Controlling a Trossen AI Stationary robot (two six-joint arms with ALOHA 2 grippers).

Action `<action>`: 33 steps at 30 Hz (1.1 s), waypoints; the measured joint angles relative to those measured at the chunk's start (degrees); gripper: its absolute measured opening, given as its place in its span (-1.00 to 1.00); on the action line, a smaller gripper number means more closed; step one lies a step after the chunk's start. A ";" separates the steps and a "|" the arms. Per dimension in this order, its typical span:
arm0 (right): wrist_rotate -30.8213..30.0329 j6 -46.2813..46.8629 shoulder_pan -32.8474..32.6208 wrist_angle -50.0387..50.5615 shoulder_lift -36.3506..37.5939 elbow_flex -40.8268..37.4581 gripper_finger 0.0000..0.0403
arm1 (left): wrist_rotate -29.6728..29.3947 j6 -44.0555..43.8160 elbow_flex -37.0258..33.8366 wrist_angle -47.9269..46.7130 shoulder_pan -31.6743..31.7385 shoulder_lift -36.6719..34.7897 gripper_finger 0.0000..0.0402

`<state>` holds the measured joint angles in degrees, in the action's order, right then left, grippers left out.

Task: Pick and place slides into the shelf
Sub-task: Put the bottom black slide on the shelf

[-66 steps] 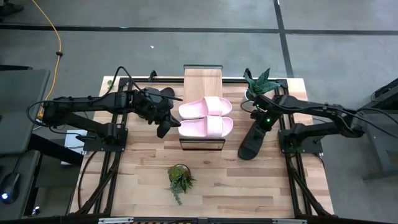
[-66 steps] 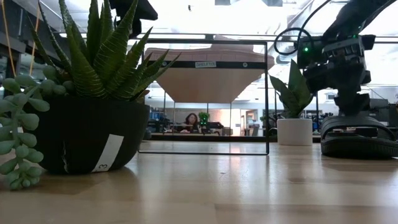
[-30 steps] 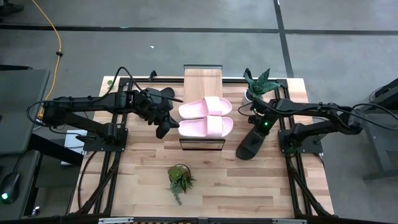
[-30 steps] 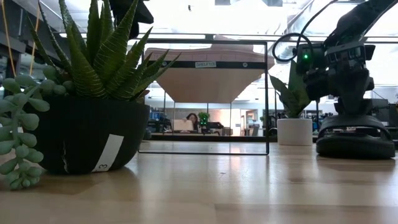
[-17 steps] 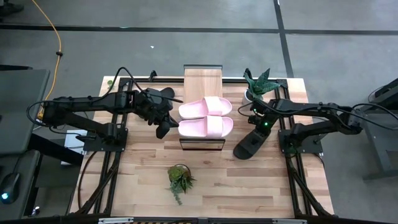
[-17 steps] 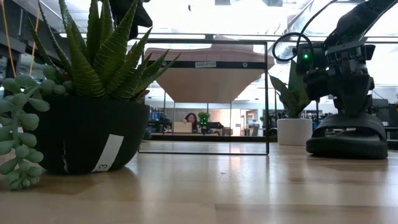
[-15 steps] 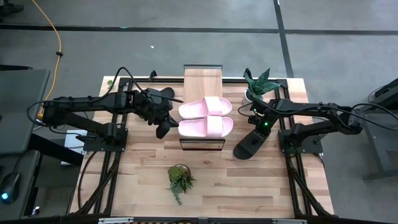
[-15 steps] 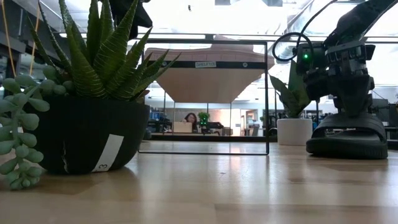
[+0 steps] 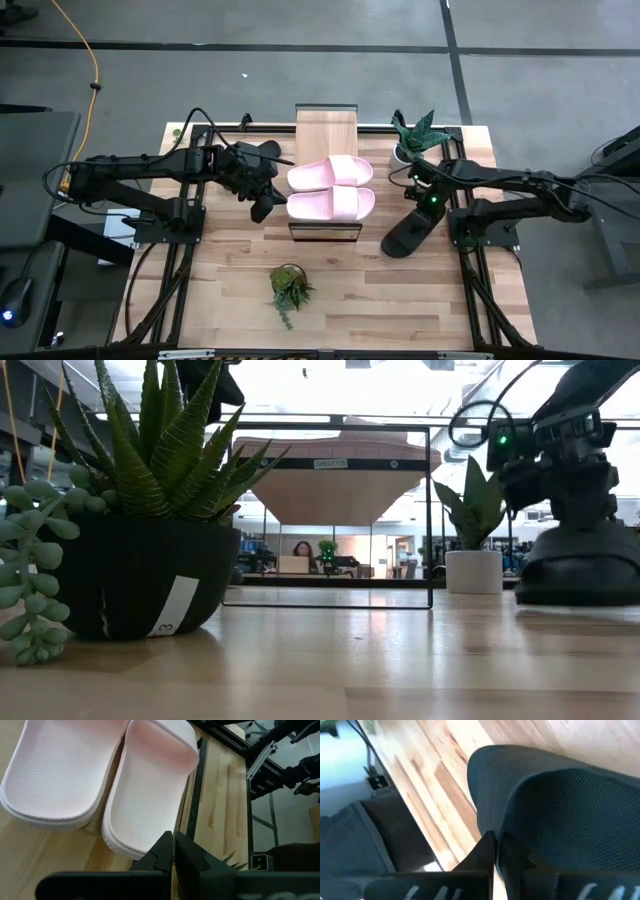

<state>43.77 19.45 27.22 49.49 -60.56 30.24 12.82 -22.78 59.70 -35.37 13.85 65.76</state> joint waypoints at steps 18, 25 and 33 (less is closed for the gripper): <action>-1.29 19.47 0.00 -2.97 25.45 0.00 -1.00 | -1.33 -0.03 0.00 0.01 0.00 0.00 -0.97; -1.48 22.98 0.00 -4.80 28.67 0.00 -1.00 | -1.40 -0.42 0.00 0.03 0.00 0.00 -0.97; 1.38 24.30 0.00 -4.65 31.02 0.00 -1.00 | -1.36 -1.10 0.00 -0.11 0.00 0.00 -0.97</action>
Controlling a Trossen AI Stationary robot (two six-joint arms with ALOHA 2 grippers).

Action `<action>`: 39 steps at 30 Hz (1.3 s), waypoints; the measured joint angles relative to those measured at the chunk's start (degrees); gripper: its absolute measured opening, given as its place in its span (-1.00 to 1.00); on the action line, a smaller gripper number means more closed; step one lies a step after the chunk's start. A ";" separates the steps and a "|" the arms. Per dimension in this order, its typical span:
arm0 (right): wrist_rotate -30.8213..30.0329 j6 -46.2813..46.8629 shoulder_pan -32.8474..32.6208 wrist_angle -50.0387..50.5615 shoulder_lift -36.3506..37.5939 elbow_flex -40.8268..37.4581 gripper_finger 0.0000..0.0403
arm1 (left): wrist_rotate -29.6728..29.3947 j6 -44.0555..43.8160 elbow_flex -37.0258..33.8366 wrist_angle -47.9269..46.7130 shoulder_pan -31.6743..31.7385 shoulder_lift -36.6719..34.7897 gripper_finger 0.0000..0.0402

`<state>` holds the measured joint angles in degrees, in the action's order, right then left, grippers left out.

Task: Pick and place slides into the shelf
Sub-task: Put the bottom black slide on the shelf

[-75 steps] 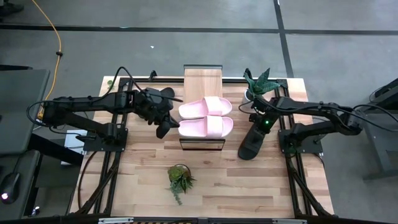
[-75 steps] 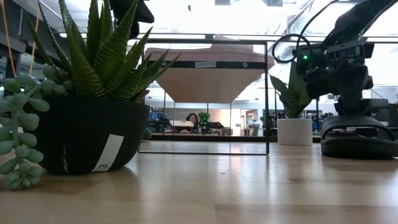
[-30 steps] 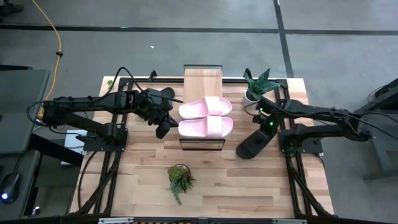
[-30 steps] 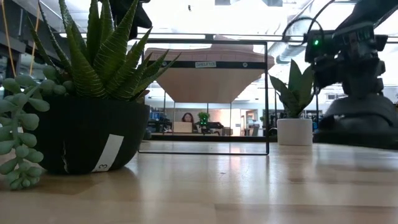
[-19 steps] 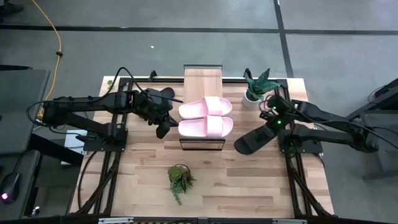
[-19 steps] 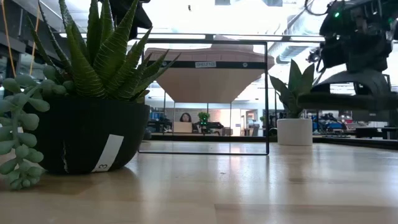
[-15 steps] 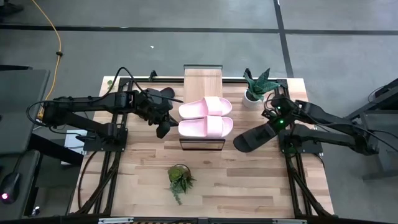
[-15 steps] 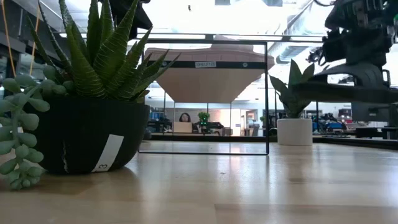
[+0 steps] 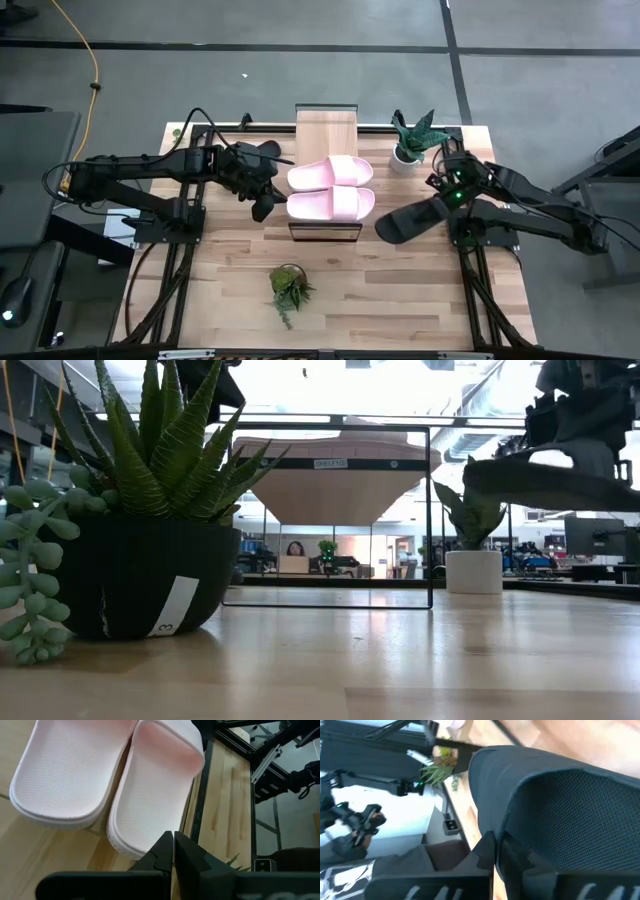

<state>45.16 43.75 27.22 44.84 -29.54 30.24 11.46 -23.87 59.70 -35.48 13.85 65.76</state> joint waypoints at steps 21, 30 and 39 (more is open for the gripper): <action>4.35 4.03 -0.02 -0.11 2.63 9.60 -1.00 | -0.57 -0.14 0.00 -0.71 0.00 0.00 -0.97; -3.64 7.14 -0.01 -0.04 2.33 18.01 -1.00 | -0.57 -0.12 0.00 -0.71 0.00 0.00 -0.97; -9.15 8.28 -0.02 -1.40 -2.49 23.09 -1.00 | -1.05 0.00 0.00 -0.69 0.00 0.00 -0.97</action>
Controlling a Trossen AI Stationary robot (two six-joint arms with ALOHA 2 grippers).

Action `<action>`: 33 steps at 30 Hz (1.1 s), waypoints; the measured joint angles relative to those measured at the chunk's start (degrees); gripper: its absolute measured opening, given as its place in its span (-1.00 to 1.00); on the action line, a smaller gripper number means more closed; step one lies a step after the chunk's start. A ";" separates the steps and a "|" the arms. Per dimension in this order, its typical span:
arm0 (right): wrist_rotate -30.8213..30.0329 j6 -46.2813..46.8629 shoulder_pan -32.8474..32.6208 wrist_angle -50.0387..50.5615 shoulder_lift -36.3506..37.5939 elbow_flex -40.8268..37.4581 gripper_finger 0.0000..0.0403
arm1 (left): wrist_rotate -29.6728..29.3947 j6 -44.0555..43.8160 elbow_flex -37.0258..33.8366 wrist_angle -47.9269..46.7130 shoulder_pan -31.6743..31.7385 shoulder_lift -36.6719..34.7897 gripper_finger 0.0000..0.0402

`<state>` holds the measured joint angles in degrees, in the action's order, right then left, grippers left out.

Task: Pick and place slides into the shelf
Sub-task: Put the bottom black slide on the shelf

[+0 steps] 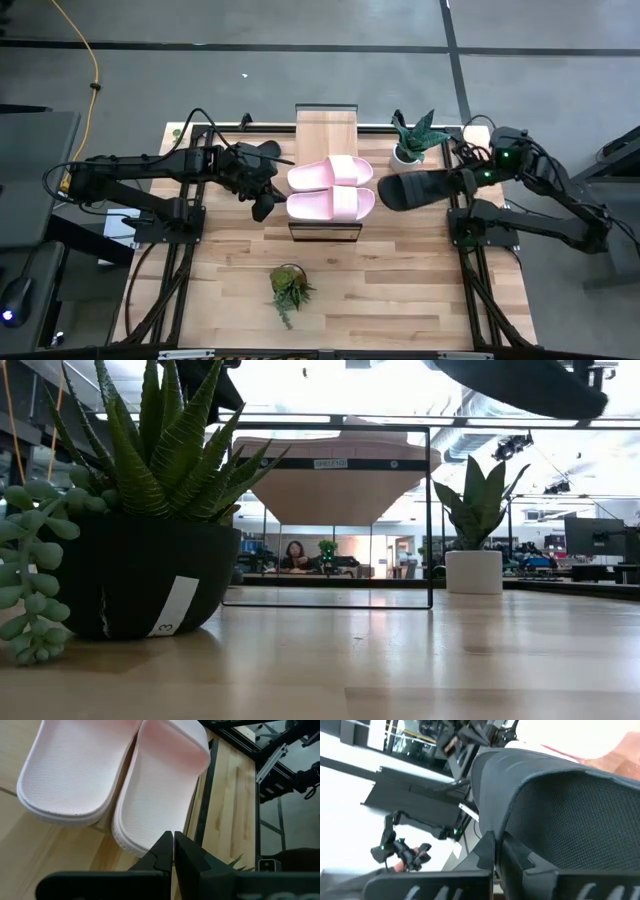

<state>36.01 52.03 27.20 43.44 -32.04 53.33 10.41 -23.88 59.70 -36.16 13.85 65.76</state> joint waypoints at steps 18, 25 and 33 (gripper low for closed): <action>-8.38 -3.49 0.06 -8.55 -23.07 13.50 -1.00 | -0.63 0.02 0.00 0.02 0.00 0.00 -0.97; -10.12 -4.57 0.09 -8.53 -31.11 17.82 -1.00 | -0.63 0.02 0.00 0.00 0.00 0.00 -0.97; -11.15 -4.15 0.09 -9.41 -39.38 23.50 -1.00 | -0.61 0.94 0.00 0.00 0.00 0.00 -0.97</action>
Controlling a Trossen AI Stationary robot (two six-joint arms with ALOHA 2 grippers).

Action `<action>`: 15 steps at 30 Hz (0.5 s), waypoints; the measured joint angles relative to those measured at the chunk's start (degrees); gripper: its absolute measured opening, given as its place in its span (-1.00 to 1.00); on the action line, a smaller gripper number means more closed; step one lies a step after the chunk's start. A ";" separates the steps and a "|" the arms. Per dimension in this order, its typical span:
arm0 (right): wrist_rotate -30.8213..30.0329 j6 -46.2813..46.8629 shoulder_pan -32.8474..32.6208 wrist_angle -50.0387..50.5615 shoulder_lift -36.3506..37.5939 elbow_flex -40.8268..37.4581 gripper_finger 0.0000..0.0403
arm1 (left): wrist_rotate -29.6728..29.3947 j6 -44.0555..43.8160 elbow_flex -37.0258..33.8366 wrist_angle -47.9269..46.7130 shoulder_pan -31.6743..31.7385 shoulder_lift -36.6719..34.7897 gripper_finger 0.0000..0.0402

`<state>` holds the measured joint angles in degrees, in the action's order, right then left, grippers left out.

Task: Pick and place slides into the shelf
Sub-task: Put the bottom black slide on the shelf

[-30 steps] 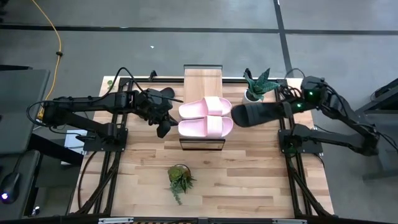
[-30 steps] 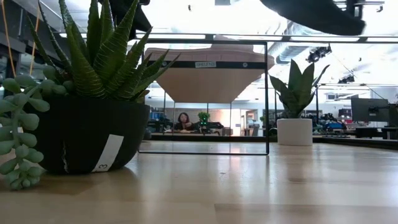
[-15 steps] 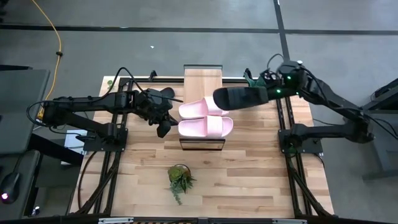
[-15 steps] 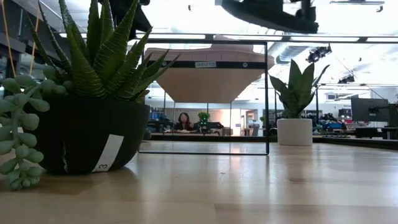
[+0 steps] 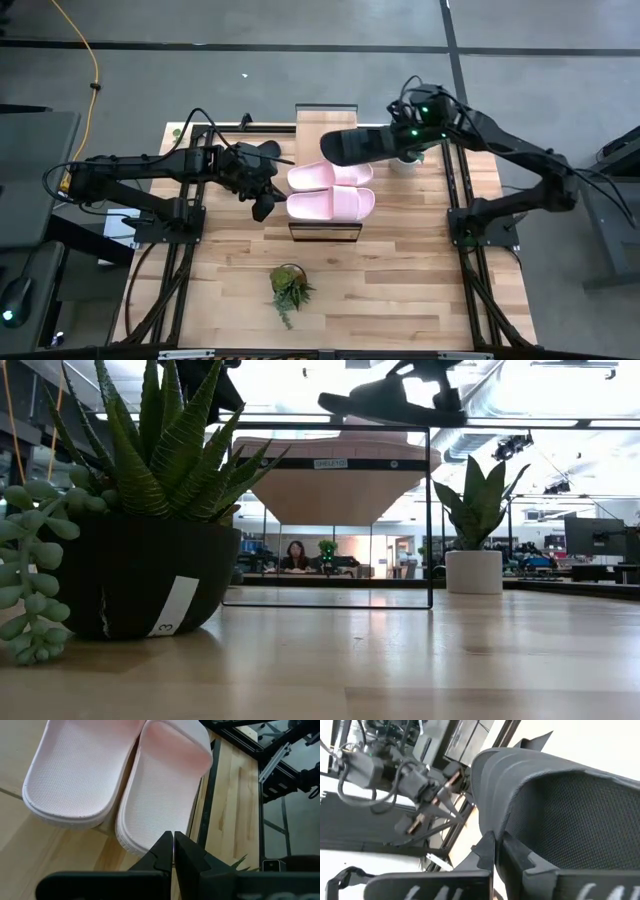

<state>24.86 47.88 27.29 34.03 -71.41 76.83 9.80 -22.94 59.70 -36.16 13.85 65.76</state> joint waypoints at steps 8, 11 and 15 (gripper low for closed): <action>-2.46 0.11 0.00 -0.50 -9.85 10.64 -1.00 | 0.00 1.54 0.00 -0.02 0.00 0.00 -0.97; -2.62 -0.45 0.00 -0.48 -14.35 14.91 -1.00 | 0.00 1.97 0.00 -0.21 0.00 0.00 -0.97; -1.82 -4.31 0.10 0.18 -20.01 20.04 -1.00 | 0.00 2.10 0.00 -2.29 0.00 0.00 -0.97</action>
<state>23.04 43.56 27.39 34.22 -91.43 96.88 9.80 -20.84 59.70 -38.45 13.85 65.76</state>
